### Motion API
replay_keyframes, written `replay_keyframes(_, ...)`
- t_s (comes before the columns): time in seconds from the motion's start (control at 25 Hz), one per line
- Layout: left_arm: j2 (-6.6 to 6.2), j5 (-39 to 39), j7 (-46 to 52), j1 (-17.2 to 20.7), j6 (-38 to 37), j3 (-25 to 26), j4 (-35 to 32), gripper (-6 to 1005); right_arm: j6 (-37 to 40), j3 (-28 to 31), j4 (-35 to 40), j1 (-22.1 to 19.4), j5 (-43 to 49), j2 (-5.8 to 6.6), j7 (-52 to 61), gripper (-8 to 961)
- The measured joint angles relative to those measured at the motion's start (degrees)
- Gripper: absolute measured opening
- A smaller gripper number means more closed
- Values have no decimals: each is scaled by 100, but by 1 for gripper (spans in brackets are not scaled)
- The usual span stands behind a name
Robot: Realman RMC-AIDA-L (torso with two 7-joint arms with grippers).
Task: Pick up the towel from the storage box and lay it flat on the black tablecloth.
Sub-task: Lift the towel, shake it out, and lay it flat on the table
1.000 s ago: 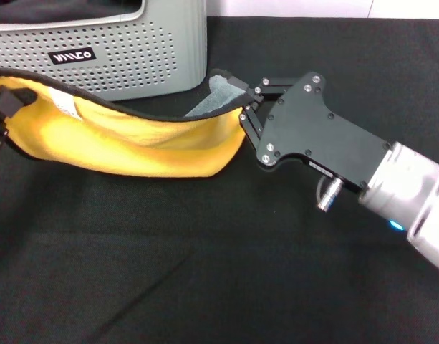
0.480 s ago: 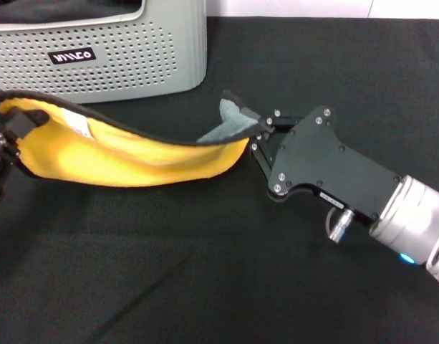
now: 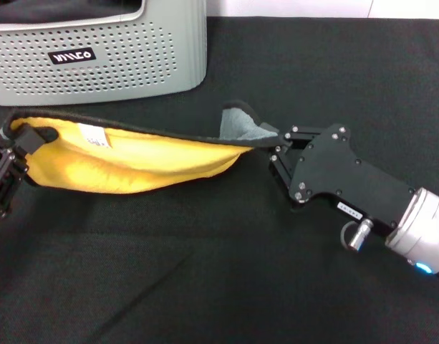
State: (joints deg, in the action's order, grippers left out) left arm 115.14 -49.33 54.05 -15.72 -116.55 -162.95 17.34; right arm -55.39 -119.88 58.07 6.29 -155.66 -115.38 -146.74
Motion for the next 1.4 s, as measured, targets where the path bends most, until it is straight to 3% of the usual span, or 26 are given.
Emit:
replay_keyframes(0.6,-2,327,-113,41,-20,-4,-127,24,-863,-90,-223,35,467,16,25,17)
replay_keyframes(1.4,-97,233,-209,172,-43,5,-299,25,-885,-718,-113,313,917,-11,-856,17)
